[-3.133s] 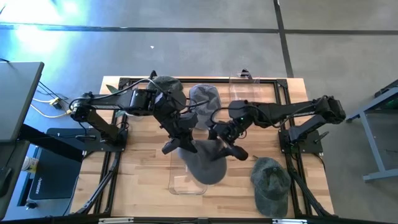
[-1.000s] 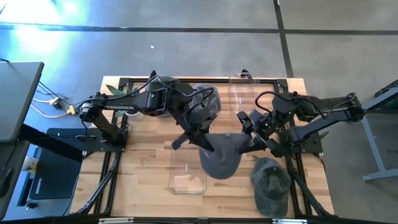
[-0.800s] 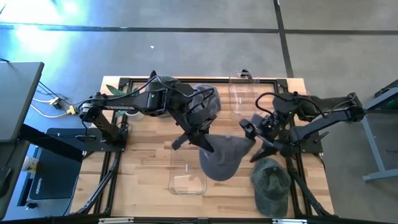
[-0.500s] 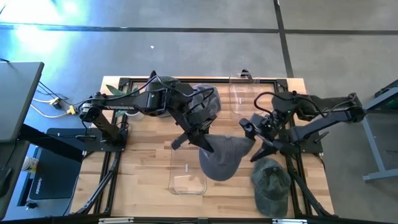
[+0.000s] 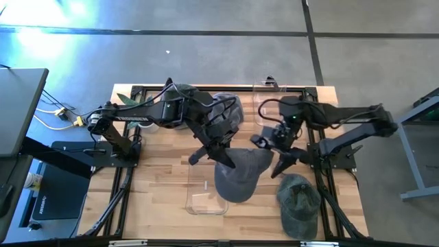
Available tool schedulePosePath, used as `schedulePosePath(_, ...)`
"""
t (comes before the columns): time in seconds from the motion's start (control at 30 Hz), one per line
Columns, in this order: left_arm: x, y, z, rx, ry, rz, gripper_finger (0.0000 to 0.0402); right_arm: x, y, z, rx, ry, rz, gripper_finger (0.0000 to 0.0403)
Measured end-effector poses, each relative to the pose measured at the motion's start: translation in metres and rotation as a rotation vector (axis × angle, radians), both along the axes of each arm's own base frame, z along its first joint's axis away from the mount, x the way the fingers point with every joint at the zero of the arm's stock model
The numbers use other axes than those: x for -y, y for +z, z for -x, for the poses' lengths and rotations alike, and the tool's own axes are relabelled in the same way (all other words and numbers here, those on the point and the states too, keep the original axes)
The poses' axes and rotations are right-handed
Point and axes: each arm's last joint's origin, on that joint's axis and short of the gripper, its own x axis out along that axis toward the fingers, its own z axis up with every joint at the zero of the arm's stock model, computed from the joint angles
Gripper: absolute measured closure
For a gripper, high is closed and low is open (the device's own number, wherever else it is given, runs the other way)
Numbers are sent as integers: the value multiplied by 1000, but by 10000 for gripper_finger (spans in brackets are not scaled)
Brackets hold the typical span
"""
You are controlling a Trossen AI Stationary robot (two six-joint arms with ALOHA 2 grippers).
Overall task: Pick & Place hat
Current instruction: Put the bottom gray cap into the bottom transparent bin
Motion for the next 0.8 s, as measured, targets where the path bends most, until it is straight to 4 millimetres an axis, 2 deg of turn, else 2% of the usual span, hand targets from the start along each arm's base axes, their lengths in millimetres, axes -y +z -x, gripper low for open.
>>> schedulePosePath(0.2,1,0,1,-1,-38,7,401,3,3,4,-93,181,-97,181)
schedulePosePath(0.33,1,0,1,0,-55,9,401,5,5,7,-117,217,-117,181)
schedulePosePath(0.63,1,0,1,-1,-61,10,401,11,3,-1,-20,-67,-23,181)
schedulePosePath(0.8,0,0,0,8,1,-14,401,10,-1,-3,15,-179,56,182)
